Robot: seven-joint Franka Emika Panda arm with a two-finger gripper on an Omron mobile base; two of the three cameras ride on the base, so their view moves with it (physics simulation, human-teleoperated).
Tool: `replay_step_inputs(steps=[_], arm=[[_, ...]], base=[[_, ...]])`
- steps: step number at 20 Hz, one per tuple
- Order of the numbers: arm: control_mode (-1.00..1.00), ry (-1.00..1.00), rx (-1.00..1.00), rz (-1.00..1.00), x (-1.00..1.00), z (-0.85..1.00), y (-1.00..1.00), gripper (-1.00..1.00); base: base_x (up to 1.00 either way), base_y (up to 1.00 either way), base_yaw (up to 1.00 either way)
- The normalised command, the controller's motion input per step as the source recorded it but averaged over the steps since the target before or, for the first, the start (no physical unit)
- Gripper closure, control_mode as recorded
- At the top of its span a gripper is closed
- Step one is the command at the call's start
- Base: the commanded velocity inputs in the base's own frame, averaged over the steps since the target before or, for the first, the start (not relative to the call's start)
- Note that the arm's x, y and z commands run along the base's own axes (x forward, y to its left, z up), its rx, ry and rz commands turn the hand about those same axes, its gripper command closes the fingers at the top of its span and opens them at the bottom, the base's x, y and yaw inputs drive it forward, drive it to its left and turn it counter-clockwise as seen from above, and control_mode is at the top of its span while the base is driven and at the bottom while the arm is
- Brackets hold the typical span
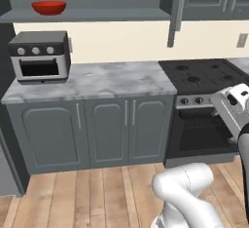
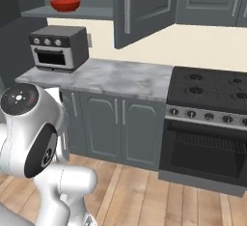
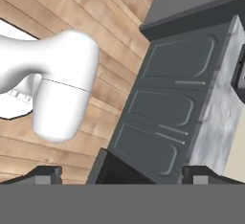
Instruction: Move the bowls from the cabinet to the plates on the dining table.
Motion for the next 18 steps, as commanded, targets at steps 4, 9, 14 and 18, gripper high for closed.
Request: replay_step_inputs(steps=[4,9,14,18], arm=[[1.0,0.0,0.0,0.0,0.0,0.0,0.0,-1.0],[1.0,0.0,0.0,0.0,0.0,0.0,0.0,-1.0],[1.0,0.0,0.0,0.0,0.0,0.0,0.0,-1.0],[1.0,0.0,0.0,0.0,0.0,0.0,0.0,-1.0]], base=[[0.0,0.67,-0.13],[0.0,0.67,-0.13],[0.21,0.46,-0.12],[0.4,0.34,-0.09]])
